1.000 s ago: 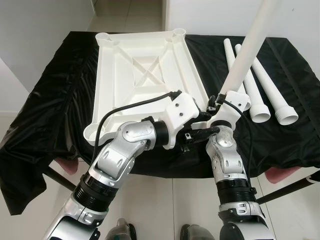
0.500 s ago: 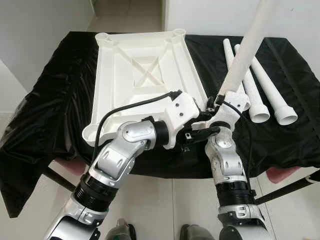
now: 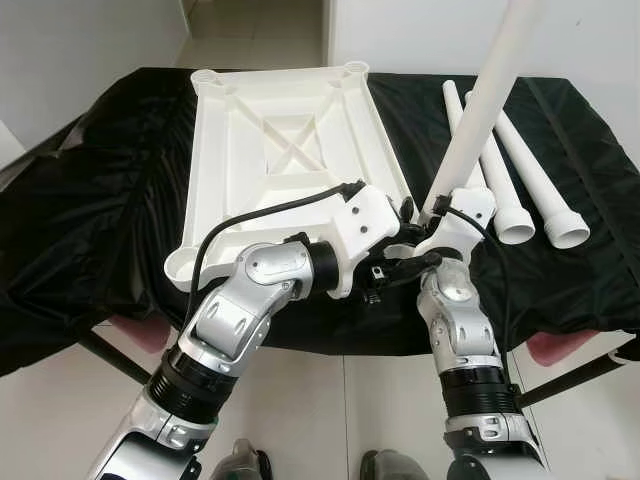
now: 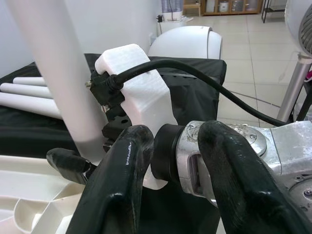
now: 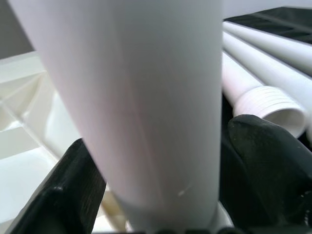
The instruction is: Building children table
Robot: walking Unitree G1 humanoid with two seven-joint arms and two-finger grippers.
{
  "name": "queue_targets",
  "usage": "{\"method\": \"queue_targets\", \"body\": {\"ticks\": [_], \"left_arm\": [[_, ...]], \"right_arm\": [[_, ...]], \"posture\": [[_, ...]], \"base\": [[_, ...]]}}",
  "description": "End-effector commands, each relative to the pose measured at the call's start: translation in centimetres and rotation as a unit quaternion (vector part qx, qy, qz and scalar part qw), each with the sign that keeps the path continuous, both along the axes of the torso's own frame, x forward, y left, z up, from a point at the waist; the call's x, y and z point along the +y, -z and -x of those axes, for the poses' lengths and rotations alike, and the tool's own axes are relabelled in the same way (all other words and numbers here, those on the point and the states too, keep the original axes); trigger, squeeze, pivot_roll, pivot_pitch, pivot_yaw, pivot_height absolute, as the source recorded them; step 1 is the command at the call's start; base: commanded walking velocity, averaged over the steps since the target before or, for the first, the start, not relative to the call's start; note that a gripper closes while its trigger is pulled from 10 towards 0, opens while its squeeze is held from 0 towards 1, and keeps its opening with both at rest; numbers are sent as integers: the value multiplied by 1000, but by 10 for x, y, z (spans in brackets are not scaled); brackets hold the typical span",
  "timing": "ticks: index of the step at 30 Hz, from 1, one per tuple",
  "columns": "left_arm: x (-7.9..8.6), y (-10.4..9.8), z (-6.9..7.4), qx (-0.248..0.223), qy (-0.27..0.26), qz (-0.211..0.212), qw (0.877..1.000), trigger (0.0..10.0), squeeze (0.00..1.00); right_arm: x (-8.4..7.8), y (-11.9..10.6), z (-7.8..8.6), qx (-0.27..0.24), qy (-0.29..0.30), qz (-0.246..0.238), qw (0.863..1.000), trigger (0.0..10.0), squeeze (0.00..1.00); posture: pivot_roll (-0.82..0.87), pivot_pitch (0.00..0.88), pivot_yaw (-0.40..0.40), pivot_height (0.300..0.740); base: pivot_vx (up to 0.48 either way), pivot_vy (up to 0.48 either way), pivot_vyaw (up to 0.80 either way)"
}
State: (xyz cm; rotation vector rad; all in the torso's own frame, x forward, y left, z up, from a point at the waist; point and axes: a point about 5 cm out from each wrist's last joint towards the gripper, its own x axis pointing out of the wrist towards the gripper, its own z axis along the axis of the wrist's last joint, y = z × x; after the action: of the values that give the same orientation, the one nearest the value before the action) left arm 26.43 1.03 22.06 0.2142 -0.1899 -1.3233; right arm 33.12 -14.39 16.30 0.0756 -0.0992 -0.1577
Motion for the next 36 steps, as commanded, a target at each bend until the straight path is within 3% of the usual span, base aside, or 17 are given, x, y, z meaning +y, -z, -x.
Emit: {"method": "queue_targets", "body": {"ticks": [1,7,10,12,16,19,24,36], "left_arm": [[-1,0,-1,-6,-12,-1,1000,10000,0],[0,0,-2,-8,-14,-1,1000,10000,0],[0,-1,-3,-11,-15,-3,1000,10000,0],[1,-2,-4,-12,-15,-3,1000,10000,0],[1,-2,-5,-13,-14,-3,1000,10000,0],[1,-2,-4,-13,-13,-3,1000,10000,0],[0,-3,-4,-13,-10,-3,1000,10000,0],[1,-3,-3,-13,-11,-4,1000,10000,0]], "right_arm": [[-5,-3,1,-13,-38,-10,999,10000,0],[-14,-13,0,-34,-90,-17,995,10000,0],[-24,-20,1,-48,-150,-2,988,10000,0],[-39,-21,0,-48,-193,45,979,10000,0],[-51,-19,-2,-38,-228,82,969,10000,0],[-56,-18,-3,-34,-250,93,963,10000,0],[-65,-11,-9,-18,-328,88,940,10000,0],[-67,-13,-21,-10,-358,96,929,10000,0]], "posture": [[-62,31,34,740],[-64,35,37,740],[-65,37,39,740],[-64,38,42,740],[-65,38,44,740],[-67,39,49,740],[-62,40,52,740],[-49,45,49,740]], "base": [[0,0,0],[0,0,0],[0,0,0],[0,0,0],[0,0,0],[0,0,0],[0,0,0],[0,0,0]]}}
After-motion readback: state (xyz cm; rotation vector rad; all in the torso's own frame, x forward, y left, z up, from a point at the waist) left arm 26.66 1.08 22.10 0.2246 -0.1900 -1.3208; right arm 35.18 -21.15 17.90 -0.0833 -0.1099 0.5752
